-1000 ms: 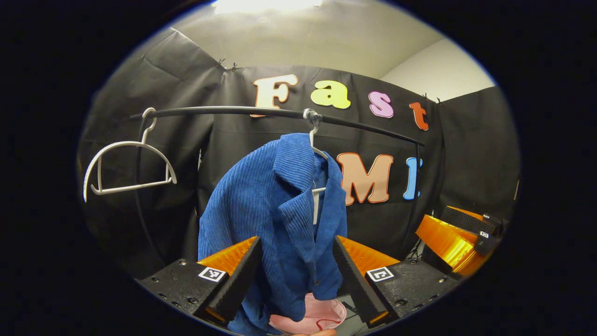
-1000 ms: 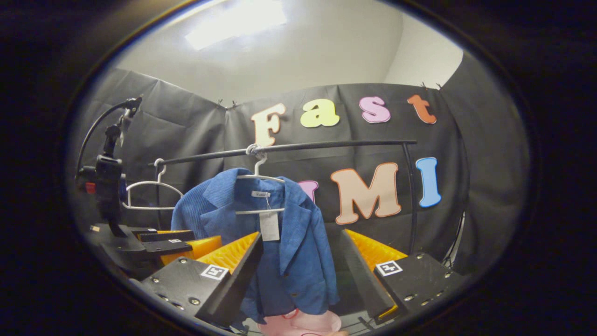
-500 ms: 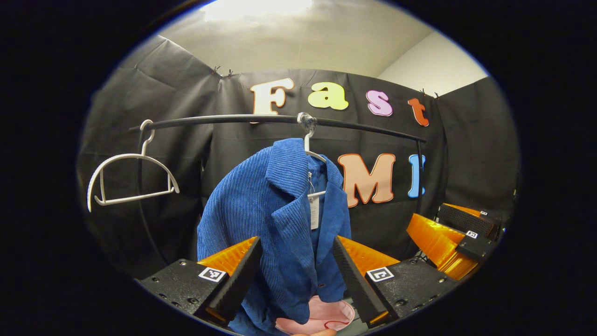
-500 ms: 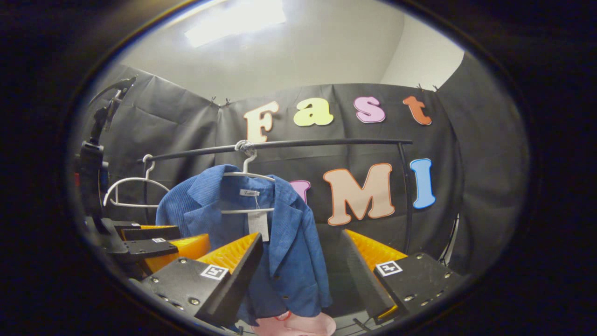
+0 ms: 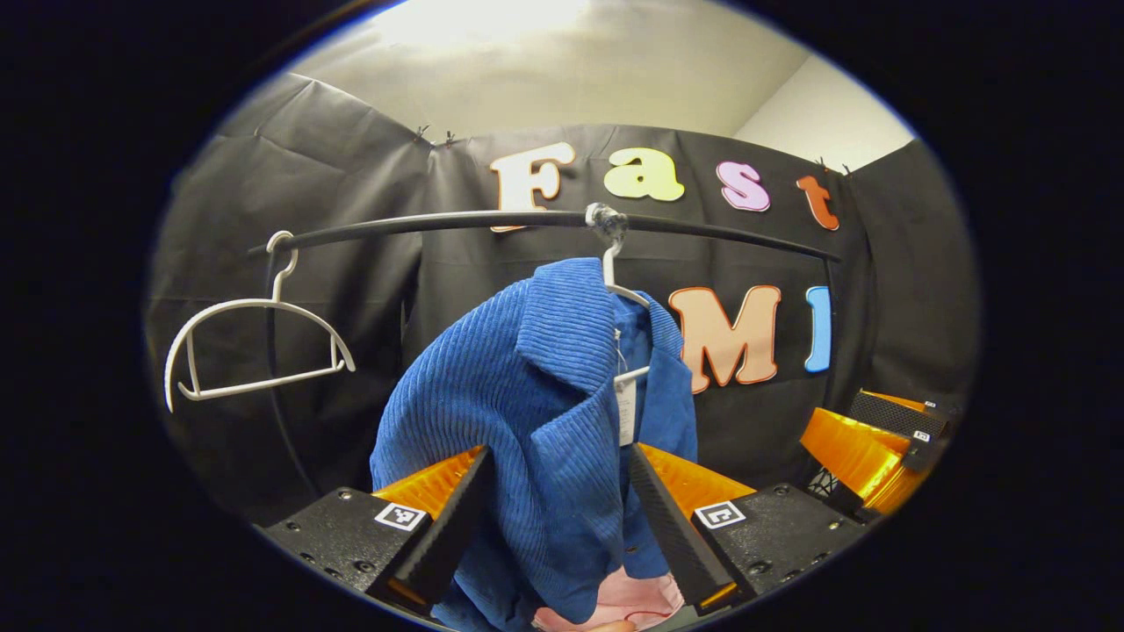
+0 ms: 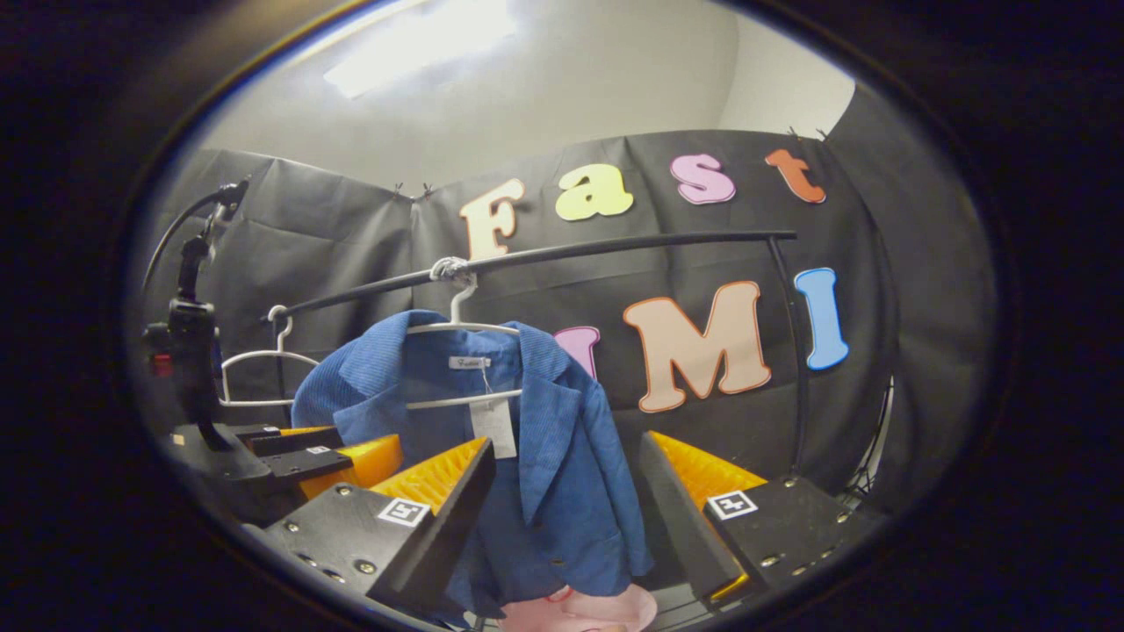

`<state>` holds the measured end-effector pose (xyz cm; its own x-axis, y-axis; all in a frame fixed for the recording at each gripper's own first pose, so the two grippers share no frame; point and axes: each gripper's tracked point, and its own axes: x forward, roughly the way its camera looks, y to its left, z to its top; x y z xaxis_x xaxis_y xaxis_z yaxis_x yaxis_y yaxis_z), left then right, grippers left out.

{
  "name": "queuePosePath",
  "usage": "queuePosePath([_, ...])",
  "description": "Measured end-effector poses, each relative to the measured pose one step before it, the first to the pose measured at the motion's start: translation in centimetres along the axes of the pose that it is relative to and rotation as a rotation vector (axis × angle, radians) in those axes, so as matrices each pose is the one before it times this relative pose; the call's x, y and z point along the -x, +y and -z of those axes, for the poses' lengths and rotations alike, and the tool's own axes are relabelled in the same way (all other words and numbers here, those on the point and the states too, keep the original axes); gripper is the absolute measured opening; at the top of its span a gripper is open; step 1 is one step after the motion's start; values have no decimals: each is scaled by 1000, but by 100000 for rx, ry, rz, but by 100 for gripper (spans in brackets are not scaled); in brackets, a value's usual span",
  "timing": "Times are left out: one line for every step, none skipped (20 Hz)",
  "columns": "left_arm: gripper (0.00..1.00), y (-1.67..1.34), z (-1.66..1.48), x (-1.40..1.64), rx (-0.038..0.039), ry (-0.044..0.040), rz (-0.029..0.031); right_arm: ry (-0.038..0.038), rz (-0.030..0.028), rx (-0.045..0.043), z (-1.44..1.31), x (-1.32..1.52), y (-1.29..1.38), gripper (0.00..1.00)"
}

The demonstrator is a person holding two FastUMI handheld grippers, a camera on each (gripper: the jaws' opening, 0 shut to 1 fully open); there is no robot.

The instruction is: Grasp the clothes on the hanger with both hands and then place them into the laundry hamper below.

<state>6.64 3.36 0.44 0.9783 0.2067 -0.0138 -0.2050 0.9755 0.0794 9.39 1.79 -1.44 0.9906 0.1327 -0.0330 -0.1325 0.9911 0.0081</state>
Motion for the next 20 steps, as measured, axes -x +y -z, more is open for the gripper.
queuePosePath([94, 202, 23, -334, 609, -170, -438, 1879, -136, -1638, 306, -989, 47, 99])
queuePosePath([94, 142, 43, -407, 828, 246, -229, 1395, -501, -1660, 445, -853, 138, 94])
queuePosePath([94, 229, 120, -282, 576, 362, -80, 871, 133, -981, 263, -855, 110, 99])
queuePosePath([94, 240, 85, -304, 378, 140, 363, 100, 53, -155, 138, -966, 230, 99])
queuePosePath([92, -77, 128, -184, 59, 470, 2053, 488, -87, 1050, 228, -1000, 194, 99])
queuePosePath([90, -175, 132, -77, 226, -89, 2594, 560, 326, 938, 495, -1031, 148, 99])
queuePosePath([84, -174, -126, -75, 516, -1312, 3660, 924, 267, 579, 470, -1133, 166, 99])
queuePosePath([84, -519, -464, -50, 2287, -3303, 5091, 1527, -610, 1022, 593, -1359, 483, 99])
queuePosePath([80, -372, -332, 139, 2979, -2550, 4253, 1698, -1062, 1385, 781, -1207, 495, 99])
queuePosePath([76, -452, -285, 374, 1644, -2215, 4657, 706, -153, 2229, 484, -1029, 291, 99])
queuePosePath([72, -170, -658, 106, 1075, -4053, 3403, 367, 291, 2855, 237, -982, 136, 94])
queuePosePath([70, 33, -721, -83, -268, -4009, 1090, 260, 98, 2622, 193, -1297, 413, 94])
queuePosePath([67, 641, 169, -139, -1937, -499, -1138, 26, 946, 1836, 93, -1339, -8, 99])
queuePosePath([62, 609, 297, -105, -1943, 1296, -1625, 407, 364, 384, 228, -1455, -198, 100])
queuePosePath([56, 318, 805, -167, -1848, 2666, -1276, 7, -331, -1561, -71, -1215, 219, 100])
queuePosePath([55, 85, 552, -228, -3494, 2102, -415, 391, -15, -1789, 81, -805, 22, 99])
queuePosePath([55, -54, 258, -159, -2364, 601, -161, 1126, 1209, -1309, 181, -757, -204, 99])
queuePosePath([55, 44, 229, -200, -2776, 830, -644, 613, 1377, -544, 222, -501, -224, 99])
queuePosePath([55, -454, 488, -247, -842, 196, 1333, 858, 790, -258, 225, -487, -86, 99])
queuePosePath([49, -457, 210, -171, 379, 1168, 580, 1339, 826, -430, 479, -730, 75, 99])
